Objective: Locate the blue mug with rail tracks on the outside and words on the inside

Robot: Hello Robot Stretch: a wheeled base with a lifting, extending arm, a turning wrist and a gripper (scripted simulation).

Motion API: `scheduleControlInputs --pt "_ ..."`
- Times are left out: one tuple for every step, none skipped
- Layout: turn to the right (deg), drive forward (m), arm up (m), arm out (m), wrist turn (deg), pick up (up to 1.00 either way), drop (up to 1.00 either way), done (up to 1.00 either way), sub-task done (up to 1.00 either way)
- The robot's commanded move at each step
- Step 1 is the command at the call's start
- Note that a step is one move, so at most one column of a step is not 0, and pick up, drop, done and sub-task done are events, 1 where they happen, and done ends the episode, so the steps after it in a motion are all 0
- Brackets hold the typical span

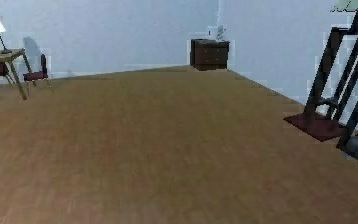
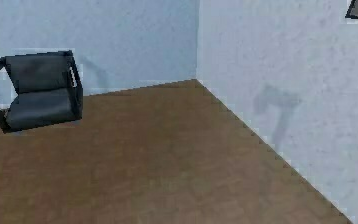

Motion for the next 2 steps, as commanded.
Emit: scheduleControlInputs --pt "0.0 1.00 0.00 0.00 0.0 0.00 0.00 0.00 0.00" --pt "0.0 1.00 0.00 0.00 0.0 0.00 0.00 0.00 0.00"
